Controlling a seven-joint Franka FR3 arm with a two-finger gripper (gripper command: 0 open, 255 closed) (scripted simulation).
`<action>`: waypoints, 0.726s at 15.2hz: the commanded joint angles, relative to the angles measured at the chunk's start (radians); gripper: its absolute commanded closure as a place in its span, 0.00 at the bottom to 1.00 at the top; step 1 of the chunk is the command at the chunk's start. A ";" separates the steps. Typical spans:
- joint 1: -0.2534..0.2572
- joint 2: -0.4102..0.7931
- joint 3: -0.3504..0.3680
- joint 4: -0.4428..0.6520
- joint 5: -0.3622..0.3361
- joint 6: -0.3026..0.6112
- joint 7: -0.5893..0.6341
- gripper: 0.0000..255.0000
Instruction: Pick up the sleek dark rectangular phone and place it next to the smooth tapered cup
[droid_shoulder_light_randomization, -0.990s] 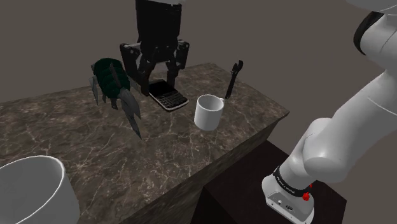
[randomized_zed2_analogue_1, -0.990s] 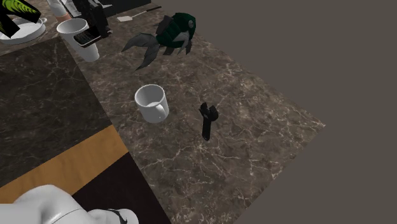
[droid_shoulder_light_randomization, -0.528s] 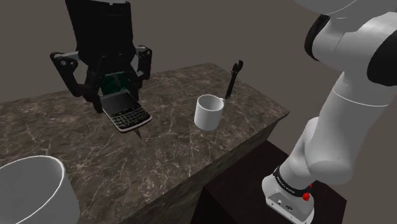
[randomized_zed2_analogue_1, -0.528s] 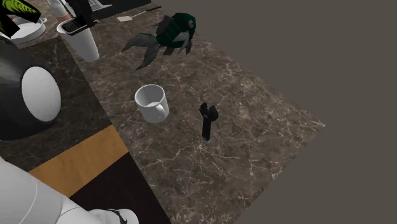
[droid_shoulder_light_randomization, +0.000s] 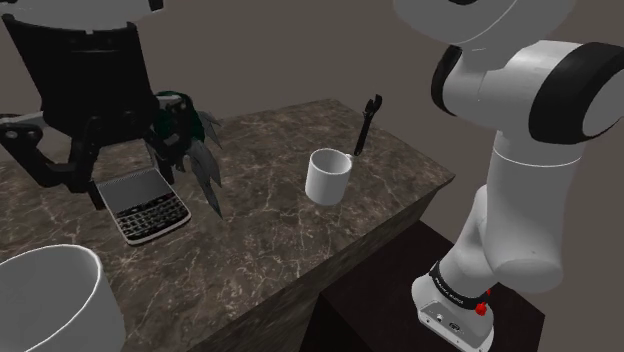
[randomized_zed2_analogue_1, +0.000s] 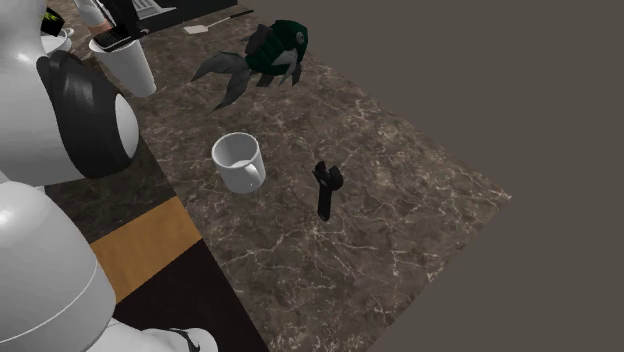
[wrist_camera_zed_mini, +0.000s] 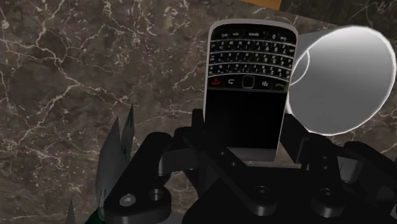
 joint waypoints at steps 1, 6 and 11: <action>-0.012 -0.012 0.001 -0.044 0.008 0.033 -0.002 1.00; -0.042 -0.043 0.002 -0.157 0.028 0.118 -0.009 1.00; -0.063 -0.064 0.001 -0.253 0.040 0.196 -0.015 1.00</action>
